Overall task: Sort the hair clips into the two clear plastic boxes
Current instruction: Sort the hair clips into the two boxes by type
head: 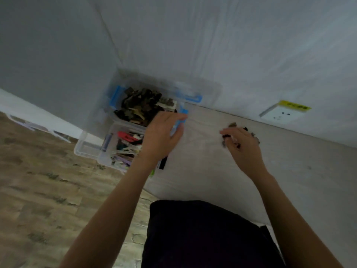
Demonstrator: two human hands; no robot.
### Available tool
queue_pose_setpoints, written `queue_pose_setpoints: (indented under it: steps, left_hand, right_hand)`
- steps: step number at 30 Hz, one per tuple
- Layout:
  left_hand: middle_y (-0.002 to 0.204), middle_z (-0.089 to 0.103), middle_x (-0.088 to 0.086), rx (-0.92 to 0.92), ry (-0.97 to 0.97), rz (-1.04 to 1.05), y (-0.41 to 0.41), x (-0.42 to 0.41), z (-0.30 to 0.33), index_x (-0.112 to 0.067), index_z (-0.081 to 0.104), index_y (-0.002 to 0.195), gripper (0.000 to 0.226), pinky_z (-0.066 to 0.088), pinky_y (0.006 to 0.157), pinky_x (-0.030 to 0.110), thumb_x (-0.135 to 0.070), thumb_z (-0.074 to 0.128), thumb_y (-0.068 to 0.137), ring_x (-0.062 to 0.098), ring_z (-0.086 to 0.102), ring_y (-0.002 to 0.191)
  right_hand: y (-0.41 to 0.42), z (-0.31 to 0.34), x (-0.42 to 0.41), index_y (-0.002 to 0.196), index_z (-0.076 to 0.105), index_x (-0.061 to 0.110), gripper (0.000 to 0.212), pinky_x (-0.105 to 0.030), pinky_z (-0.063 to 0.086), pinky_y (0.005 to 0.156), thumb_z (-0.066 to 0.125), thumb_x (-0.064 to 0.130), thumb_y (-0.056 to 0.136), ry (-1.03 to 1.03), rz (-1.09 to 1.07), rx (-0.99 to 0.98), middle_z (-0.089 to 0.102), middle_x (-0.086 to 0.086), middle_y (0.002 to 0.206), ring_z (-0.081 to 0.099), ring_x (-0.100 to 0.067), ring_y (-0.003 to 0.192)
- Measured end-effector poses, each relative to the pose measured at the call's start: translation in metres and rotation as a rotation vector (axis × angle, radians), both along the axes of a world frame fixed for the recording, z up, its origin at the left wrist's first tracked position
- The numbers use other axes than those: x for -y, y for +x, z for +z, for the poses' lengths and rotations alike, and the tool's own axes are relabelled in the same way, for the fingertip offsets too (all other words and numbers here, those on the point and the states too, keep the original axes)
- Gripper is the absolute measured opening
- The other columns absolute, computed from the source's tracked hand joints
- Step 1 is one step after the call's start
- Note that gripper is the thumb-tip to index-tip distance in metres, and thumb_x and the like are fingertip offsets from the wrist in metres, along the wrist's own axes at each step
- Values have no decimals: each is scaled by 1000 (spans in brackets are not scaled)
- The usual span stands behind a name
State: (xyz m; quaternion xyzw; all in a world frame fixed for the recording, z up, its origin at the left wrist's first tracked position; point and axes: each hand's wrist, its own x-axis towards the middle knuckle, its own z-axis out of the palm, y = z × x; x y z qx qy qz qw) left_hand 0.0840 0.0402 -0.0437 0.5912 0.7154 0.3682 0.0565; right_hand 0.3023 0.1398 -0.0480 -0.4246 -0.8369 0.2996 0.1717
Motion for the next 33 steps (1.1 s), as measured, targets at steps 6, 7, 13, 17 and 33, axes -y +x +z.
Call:
queue_pose_setpoints:
  steps: [6, 7, 13, 17, 33]
  left_hand:
    - [125, 54, 1, 194, -375, -334, 76, -48, -22, -21, 46, 132, 45, 44, 88, 28, -22, 57, 88, 16, 52, 109]
    - [136, 45, 3, 174, -461, -353, 86, -57, -30, -20, 37, 138, 58, 43, 94, 33, -23, 60, 86, 20, 46, 119]
    - [156, 10, 2, -188, -733, -442, 120, -116, -62, -25, 13, 147, 97, 40, 99, 50, -28, 74, 71, 33, 19, 136]
    - [150, 22, 4, -223, -797, -473, 131, -130, -68, -26, 19, 146, 92, 39, 96, 48, -41, 71, 71, 32, 26, 130]
    - [119, 42, 14, 271, -687, -222, 143, -88, -81, -23, 51, 120, 51, 44, 88, 32, -27, 71, 74, 30, 52, 102]
  right_hand:
    - [83, -44, -20, 135, 43, 11, 58, -39, 30, 105, 66, 15, 82, -174, -210, 323, 41, -18, 139, 40, -37, 126]
    - [89, -50, -26, 141, 33, 11, 74, -40, 25, 108, 71, 22, 79, -216, -211, 378, 32, -18, 145, 32, -37, 131]
    - [71, -70, -50, 148, 9, 19, 114, -45, 32, 103, 79, 48, 63, -210, -99, 524, 25, -12, 148, 28, -38, 130]
    - [63, -64, -56, 143, 21, 30, 97, -45, 45, 85, 79, 41, 66, -217, -117, 519, 32, -14, 129, 36, -37, 114]
    - [62, -69, -30, 124, 45, 18, 58, -41, 47, 80, 71, 29, 74, -318, -154, 387, 43, -11, 118, 56, -34, 95]
